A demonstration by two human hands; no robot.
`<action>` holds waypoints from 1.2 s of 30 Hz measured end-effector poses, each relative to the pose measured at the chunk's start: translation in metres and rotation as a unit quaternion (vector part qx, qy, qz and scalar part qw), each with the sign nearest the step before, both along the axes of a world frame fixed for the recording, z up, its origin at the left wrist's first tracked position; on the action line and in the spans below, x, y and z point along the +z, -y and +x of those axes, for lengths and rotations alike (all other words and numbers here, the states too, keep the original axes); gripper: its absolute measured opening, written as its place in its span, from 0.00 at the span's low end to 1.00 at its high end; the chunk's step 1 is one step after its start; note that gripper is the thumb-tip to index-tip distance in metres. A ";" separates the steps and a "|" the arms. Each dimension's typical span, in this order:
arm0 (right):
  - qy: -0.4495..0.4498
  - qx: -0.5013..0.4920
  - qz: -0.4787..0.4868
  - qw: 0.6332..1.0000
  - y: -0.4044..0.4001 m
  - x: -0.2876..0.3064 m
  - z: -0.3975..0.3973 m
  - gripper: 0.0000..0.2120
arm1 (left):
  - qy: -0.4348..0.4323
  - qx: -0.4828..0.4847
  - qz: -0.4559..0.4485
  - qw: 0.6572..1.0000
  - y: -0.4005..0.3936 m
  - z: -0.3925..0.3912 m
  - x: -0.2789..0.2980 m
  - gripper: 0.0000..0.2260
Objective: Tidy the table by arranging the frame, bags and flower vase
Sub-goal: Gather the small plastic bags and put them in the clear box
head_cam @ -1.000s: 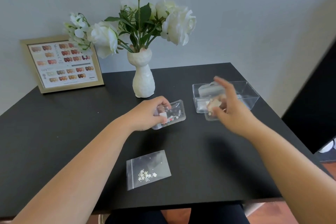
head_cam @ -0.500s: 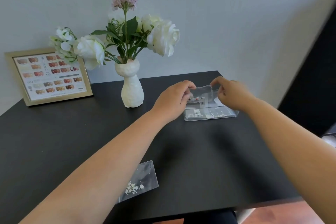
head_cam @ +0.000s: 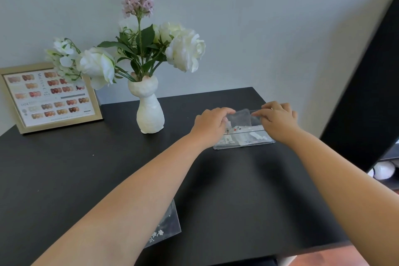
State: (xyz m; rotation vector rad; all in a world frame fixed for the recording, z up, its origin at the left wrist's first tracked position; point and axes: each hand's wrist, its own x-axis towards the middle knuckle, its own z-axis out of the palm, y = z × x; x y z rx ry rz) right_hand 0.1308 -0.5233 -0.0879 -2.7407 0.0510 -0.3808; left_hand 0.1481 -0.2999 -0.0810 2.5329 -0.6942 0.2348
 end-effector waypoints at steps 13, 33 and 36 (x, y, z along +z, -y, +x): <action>0.023 0.011 0.069 0.997 -0.013 -0.017 -0.020 0.14 | -0.078 -0.057 -0.039 0.995 -0.090 -0.044 -0.001 0.10; 0.045 -0.011 0.069 0.997 -0.017 -0.033 -0.023 0.16 | -0.309 -0.050 0.109 0.943 -0.175 -0.112 -0.001 0.18; 0.039 -0.014 0.063 0.997 -0.016 -0.033 -0.024 0.17 | -0.278 -0.056 0.089 0.955 -0.169 -0.107 -0.005 0.12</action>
